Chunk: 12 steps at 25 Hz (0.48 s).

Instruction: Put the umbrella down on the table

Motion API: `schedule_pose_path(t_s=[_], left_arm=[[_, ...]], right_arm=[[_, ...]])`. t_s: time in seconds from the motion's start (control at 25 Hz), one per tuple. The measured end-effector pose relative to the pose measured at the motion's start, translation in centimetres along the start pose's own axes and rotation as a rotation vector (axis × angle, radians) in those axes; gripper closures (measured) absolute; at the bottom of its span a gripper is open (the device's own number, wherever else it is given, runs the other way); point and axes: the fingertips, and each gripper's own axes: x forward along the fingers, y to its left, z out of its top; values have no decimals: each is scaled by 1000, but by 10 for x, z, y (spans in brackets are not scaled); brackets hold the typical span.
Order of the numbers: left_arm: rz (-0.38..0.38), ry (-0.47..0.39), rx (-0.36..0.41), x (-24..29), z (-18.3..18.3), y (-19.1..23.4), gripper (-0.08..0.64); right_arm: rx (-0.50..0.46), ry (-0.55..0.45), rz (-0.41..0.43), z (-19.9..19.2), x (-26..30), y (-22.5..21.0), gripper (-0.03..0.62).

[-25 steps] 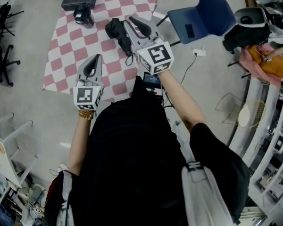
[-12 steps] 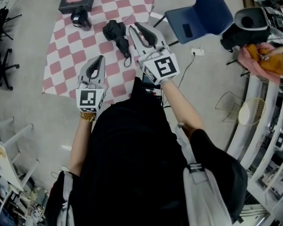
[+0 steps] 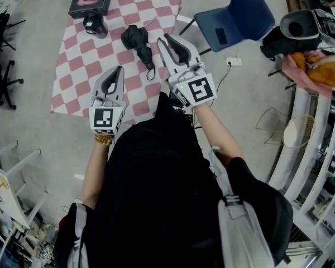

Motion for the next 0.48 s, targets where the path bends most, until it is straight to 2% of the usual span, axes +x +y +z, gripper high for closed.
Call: schedule_pose_path(t_s=[0.24, 0.48], left_arm=[[-8, -10, -13, 0, 1, -4, 546], [-23, -8, -22, 1, -6, -8, 546]], right_arm=[[7, -26, 27, 5, -3, 21, 525], [23, 19, 82, -16, -6, 50, 542]])
